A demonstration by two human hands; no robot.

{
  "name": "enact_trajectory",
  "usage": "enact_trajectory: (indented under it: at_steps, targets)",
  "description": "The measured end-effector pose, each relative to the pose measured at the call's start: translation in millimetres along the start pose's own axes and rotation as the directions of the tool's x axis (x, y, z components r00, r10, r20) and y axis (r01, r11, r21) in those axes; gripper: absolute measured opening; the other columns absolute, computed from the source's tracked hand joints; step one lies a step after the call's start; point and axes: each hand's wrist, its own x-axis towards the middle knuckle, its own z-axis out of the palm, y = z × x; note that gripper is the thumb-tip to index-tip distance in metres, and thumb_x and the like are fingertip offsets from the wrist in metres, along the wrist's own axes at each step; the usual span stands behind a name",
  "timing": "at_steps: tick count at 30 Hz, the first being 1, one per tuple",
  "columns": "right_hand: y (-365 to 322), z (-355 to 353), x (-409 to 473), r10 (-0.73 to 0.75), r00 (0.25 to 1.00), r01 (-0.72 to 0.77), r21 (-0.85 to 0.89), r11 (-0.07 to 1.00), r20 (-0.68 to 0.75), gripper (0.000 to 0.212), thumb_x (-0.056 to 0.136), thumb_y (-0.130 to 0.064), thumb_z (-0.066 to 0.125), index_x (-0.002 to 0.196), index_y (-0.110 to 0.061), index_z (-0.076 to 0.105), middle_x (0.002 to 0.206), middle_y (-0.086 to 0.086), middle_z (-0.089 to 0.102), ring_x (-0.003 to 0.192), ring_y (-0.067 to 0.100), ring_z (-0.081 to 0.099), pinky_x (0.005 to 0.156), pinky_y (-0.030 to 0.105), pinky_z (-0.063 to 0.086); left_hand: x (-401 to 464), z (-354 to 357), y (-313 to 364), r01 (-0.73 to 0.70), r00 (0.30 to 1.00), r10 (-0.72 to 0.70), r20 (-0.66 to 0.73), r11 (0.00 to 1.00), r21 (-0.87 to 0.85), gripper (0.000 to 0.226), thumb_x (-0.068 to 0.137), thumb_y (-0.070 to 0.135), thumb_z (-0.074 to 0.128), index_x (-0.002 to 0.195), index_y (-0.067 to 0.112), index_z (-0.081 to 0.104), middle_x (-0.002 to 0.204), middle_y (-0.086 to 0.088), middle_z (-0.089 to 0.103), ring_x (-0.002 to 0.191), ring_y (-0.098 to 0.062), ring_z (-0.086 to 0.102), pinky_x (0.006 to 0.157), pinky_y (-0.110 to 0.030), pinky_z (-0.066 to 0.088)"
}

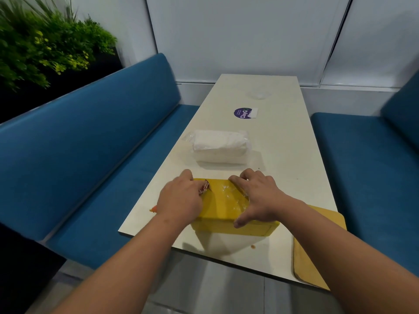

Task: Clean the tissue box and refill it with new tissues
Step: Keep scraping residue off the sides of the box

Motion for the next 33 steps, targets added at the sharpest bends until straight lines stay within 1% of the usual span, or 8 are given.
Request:
enact_trajectory:
  at_steps: [2,6,12,17,22,26,29,33]
  targets:
    - [-1,-1,0,0.002,1.0,-0.002,-0.002,1.0,0.002,0.117,0.054,-0.072,0.077,0.149,-0.037,0.019,0.134,-0.005,0.031,0.122,0.02,0.032,0.104,0.037,0.026,4,0,8,-0.019,1.0,0.019,-0.005,1.0,0.023,0.036,0.097,0.025,0.042,0.127,0.035,0.059,0.095,0.002,0.038,0.079,-0.019,0.045,0.068,-0.029,0.036]
    - [-3,-1,-2,-0.002,1.0,0.002,-0.015,1.0,-0.002,0.116,0.054,-0.071,0.077,0.148,-0.036,0.021,0.133,-0.005,0.032,0.121,0.02,0.033,0.103,0.037,0.027,0,4,25,-0.18,0.983,0.179,0.026,0.983,0.036,0.035,0.096,0.028,0.042,0.125,0.035,0.06,0.101,0.001,0.044,0.084,-0.021,0.049,0.073,-0.031,0.04]
    - [-2,-1,-2,0.001,1.0,-0.001,-0.005,1.0,0.01,0.118,0.055,-0.072,0.077,0.15,-0.035,0.018,0.137,-0.004,0.03,0.124,0.02,0.031,0.105,0.038,0.026,15,-4,-5,0.03,0.999,-0.029,-0.018,0.999,0.03,0.037,0.098,0.023,0.041,0.129,0.033,0.059,0.101,0.001,0.044,0.085,-0.021,0.051,0.069,-0.03,0.04]
    - [-3,-2,-2,0.005,1.0,-0.005,-0.011,1.0,0.009,0.116,0.055,-0.07,0.078,0.149,-0.036,0.02,0.134,-0.004,0.031,0.123,0.02,0.031,0.104,0.038,0.027,2,2,25,-0.215,0.976,0.214,0.032,0.976,0.044,0.035,0.097,0.029,0.041,0.126,0.034,0.059,0.105,0.0,0.045,0.087,-0.022,0.051,0.071,-0.03,0.037]
    - [-3,-5,-5,0.003,1.0,-0.003,-0.006,1.0,0.008,0.116,0.055,-0.072,0.077,0.15,-0.036,0.019,0.138,-0.005,0.03,0.125,0.02,0.03,0.106,0.039,0.026,11,0,-3,-0.015,1.0,0.015,-0.018,1.0,0.016,0.038,0.098,0.024,0.04,0.131,0.034,0.058,0.102,0.002,0.046,0.085,-0.02,0.053,0.069,-0.027,0.041]
    - [0,-7,-11,0.0,1.0,-0.002,-0.086,0.996,-0.017,0.121,0.053,-0.079,0.072,0.151,-0.038,0.014,0.143,-0.007,0.027,0.13,0.021,0.027,0.108,0.042,0.024,5,3,0,-0.011,0.999,0.011,-0.035,1.0,0.013,0.039,0.099,0.025,0.039,0.134,0.033,0.054,0.098,0.003,0.041,0.079,-0.017,0.048,0.066,-0.027,0.037]
    - [9,-6,-20,0.031,0.999,-0.035,-0.12,0.992,-0.03,0.126,0.053,-0.076,0.073,0.153,-0.032,0.01,0.146,-0.004,0.024,0.133,0.022,0.025,0.109,0.042,0.026,4,3,-3,-0.003,0.999,0.004,-0.042,1.0,0.022,0.039,0.099,0.024,0.039,0.133,0.033,0.055,0.095,0.004,0.037,0.076,-0.016,0.043,0.065,-0.027,0.034]
    - [20,-10,-31,0.073,0.997,-0.074,-0.015,0.997,-0.013,0.121,0.057,-0.064,0.08,0.153,-0.027,0.016,0.147,-0.002,0.024,0.134,0.021,0.024,0.11,0.035,0.03,3,2,-4,-0.024,1.0,0.024,-0.02,0.999,0.027,0.039,0.098,0.024,0.04,0.134,0.032,0.054,0.103,0.002,0.044,0.08,-0.017,0.046,0.067,-0.028,0.036]
